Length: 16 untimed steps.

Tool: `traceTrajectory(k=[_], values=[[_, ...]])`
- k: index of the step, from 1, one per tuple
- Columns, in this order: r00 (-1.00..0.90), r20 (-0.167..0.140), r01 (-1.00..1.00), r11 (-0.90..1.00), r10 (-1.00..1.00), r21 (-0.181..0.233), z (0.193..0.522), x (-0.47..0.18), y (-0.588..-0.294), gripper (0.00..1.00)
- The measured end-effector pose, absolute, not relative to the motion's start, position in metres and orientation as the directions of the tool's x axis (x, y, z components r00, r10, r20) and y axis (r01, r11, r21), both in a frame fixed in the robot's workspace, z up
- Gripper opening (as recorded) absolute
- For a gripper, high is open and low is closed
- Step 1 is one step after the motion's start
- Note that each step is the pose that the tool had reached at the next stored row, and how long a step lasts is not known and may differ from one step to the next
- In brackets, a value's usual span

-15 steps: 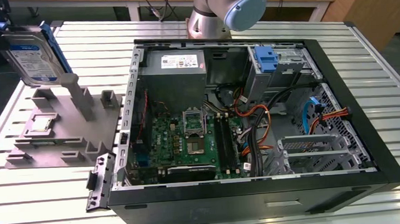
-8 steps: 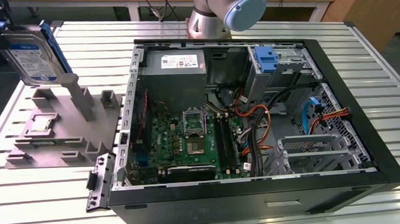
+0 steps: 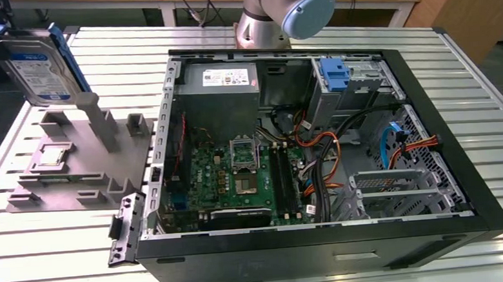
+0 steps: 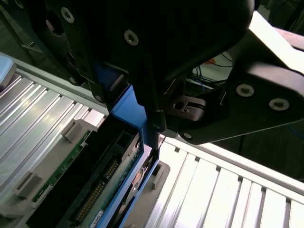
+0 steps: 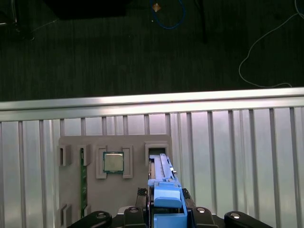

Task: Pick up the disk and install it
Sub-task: 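Pick up the disk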

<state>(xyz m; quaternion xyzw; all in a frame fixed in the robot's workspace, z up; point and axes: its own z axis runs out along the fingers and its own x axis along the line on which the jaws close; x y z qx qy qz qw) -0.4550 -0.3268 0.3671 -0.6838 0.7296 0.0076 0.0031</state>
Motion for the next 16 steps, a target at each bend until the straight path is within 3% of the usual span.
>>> traceTrajectory(k=[16], values=[[-0.065,-0.015,-0.998,0.065,-0.998,0.007,0.3748,-0.455,-0.3268,0.37]])
